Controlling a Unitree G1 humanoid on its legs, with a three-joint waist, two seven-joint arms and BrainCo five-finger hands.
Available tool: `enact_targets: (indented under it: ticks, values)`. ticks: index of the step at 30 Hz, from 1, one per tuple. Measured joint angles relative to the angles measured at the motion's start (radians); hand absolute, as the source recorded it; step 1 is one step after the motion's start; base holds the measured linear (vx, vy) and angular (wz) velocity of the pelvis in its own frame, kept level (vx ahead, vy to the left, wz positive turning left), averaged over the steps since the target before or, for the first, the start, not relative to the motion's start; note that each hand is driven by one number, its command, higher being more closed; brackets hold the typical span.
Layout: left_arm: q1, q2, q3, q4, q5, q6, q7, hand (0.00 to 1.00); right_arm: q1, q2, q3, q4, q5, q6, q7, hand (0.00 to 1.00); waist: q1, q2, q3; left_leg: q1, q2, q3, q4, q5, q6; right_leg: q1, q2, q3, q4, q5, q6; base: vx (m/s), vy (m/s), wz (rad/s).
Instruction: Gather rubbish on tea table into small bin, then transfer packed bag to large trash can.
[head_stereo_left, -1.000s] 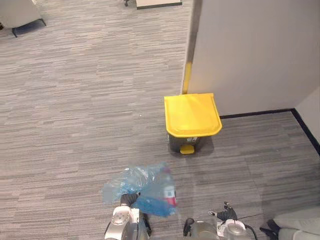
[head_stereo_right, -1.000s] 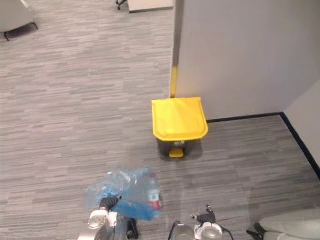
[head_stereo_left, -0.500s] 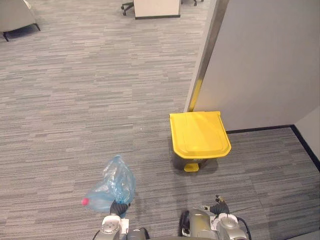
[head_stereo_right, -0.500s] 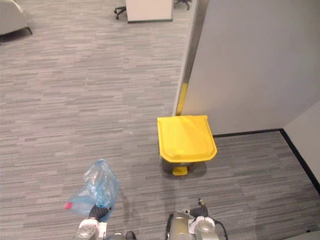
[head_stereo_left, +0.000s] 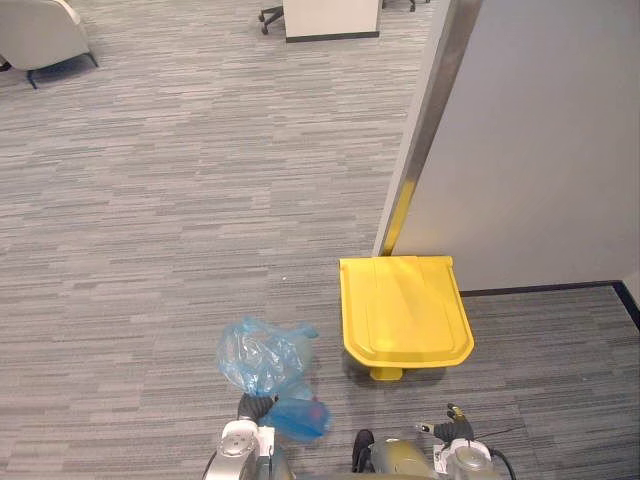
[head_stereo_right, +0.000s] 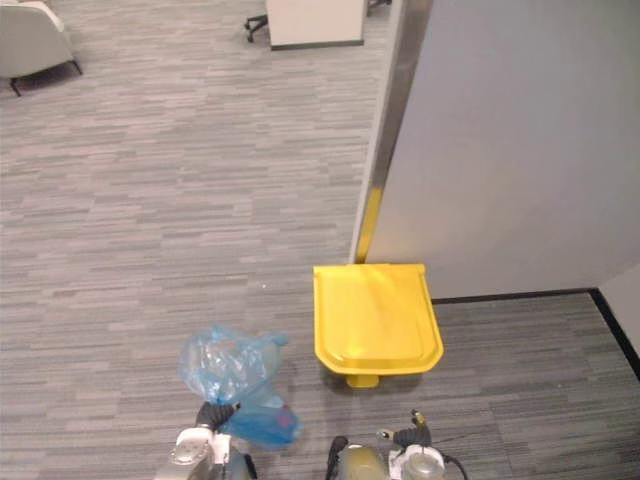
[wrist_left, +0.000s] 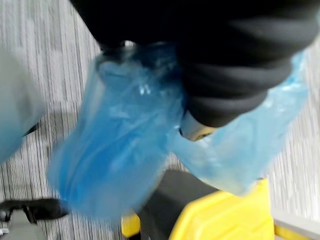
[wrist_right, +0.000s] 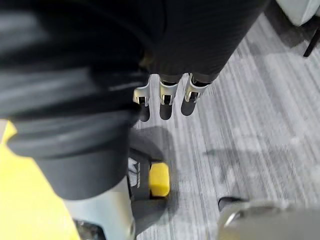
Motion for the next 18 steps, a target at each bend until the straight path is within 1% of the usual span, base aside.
enact_targets:
  ticks: [1, 2, 4, 6, 10, 14, 18]
  values:
    - [0.003, 0.003, -0.002, 0.005, 0.000, -0.001, 0.000, 1.00, 0.000, 0.005, -0.004, 0.010, 0.000, 0.000, 0.000, 0.00, 0.001, 0.003, -0.010, 0.019, -0.023, -0.026, -0.108, 0.086, -0.007, 0.001, 0.014, 0.028, -0.016, -0.001, 0.022, 0.22, 0.158, -0.46]
    - [0.002, 0.015, 0.000, 0.015, 0.000, 0.000, 0.001, 1.00, 0.003, 0.022, -0.008, 0.013, 0.002, 0.002, 0.000, 0.00, -0.002, -0.011, -0.022, 0.044, -0.047, -0.014, -0.155, 0.109, 0.005, 0.012, -0.001, 0.055, -0.048, 0.021, 0.048, 0.21, 0.155, -0.38]
    - [-0.001, 0.029, -0.005, 0.014, 0.000, -0.001, 0.001, 1.00, 0.011, 0.025, -0.006, 0.016, 0.000, 0.002, 0.001, 0.00, -0.005, -0.027, -0.034, 0.088, -0.077, 0.014, -0.212, 0.116, 0.015, 0.039, -0.027, 0.074, -0.096, 0.031, 0.067, 0.16, 0.161, -0.25]
    - [0.003, 0.042, -0.006, 0.022, 0.001, -0.002, 0.001, 1.00, 0.011, 0.025, -0.004, 0.020, 0.000, 0.002, 0.001, 0.00, -0.004, -0.030, -0.045, 0.125, -0.104, 0.052, -0.266, 0.124, 0.027, 0.040, -0.044, 0.111, -0.127, 0.043, 0.088, 0.11, 0.179, -0.38]
    - [0.010, 0.051, -0.007, 0.045, 0.001, -0.001, 0.002, 1.00, 0.001, 0.023, 0.003, 0.047, -0.001, 0.002, 0.002, 0.00, -0.006, -0.020, -0.050, 0.157, -0.117, 0.089, -0.315, 0.129, 0.031, 0.038, -0.044, 0.153, -0.157, 0.059, 0.098, 0.04, 0.064, -0.35]
    - [0.013, 0.052, -0.008, 0.073, 0.002, 0.000, 0.010, 1.00, -0.003, 0.017, 0.006, 0.059, -0.002, 0.002, 0.002, 0.00, -0.007, -0.010, -0.061, 0.175, -0.119, 0.114, -0.346, 0.130, 0.029, 0.029, -0.033, 0.187, -0.170, 0.066, 0.096, 0.03, 0.020, -0.26]
    - [0.015, 0.065, -0.006, 0.075, 0.002, 0.000, 0.013, 1.00, -0.022, 0.009, 0.024, 0.086, -0.004, 0.005, 0.002, 0.00, -0.005, -0.009, -0.061, 0.183, -0.116, 0.137, -0.360, 0.131, 0.028, 0.021, -0.022, 0.225, -0.179, 0.083, 0.091, 0.03, 0.004, -0.31]
